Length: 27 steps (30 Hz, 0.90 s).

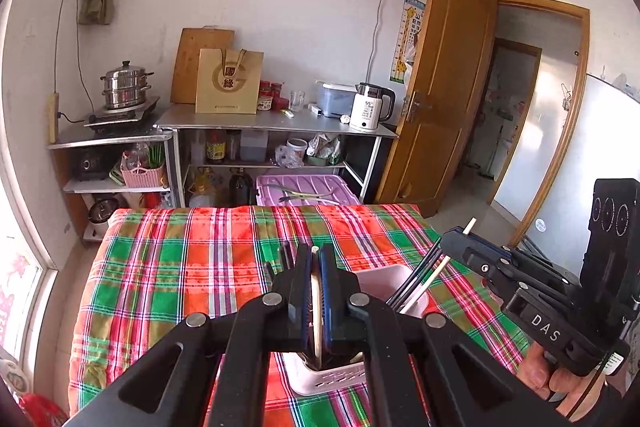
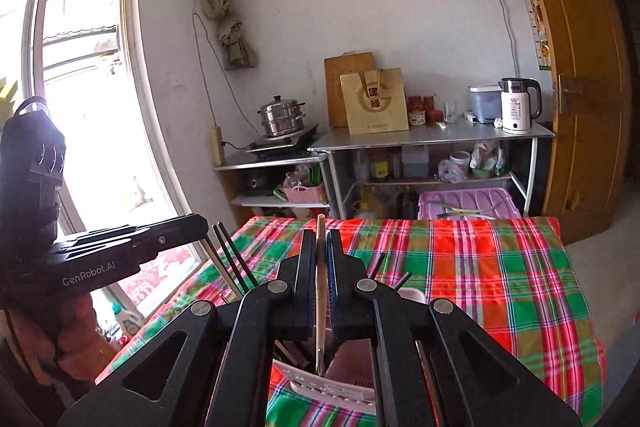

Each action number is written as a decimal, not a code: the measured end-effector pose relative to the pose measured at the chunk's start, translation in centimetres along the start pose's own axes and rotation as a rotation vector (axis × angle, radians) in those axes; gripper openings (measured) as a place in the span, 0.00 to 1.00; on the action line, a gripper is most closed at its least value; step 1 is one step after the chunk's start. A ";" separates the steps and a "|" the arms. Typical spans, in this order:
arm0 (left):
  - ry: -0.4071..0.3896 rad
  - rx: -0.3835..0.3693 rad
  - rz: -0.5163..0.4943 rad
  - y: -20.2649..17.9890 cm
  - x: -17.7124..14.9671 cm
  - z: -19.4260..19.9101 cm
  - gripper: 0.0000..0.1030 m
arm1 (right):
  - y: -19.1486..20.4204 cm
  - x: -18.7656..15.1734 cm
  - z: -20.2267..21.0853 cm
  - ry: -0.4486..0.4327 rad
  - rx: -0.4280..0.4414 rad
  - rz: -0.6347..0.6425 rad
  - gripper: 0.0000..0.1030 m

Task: Organize utensils
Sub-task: 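Lower the cream chopsticks into the basket and open both grippers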

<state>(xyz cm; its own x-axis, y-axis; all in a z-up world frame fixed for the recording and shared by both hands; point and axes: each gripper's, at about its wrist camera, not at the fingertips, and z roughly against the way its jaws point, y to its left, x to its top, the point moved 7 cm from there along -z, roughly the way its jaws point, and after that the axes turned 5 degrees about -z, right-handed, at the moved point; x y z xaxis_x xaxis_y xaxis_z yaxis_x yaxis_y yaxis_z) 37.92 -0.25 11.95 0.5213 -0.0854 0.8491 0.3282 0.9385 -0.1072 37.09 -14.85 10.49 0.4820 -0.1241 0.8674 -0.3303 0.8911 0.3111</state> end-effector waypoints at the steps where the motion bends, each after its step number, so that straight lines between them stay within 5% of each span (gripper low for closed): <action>1: 0.011 0.001 0.001 0.1 -0.5 -0.4 0.04 | -0.1 -0.3 -0.2 0.009 -0.003 0.000 0.05; 12: 0.112 0.012 0.005 0.4 -3.8 -3.6 0.04 | -1.0 -2.9 -2.0 0.113 -0.016 0.004 0.05; 27: 0.029 0.022 0.009 0.0 -3.2 0.2 0.18 | -0.5 -1.8 1.8 0.071 -0.006 0.023 0.17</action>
<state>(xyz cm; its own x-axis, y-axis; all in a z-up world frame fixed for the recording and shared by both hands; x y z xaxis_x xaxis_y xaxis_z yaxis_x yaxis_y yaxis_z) 36.06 0.11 9.35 0.5466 -0.0862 0.8330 0.3061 0.9464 -0.1029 34.86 -15.83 9.46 0.5307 -0.0720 0.8445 -0.3373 0.8961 0.2884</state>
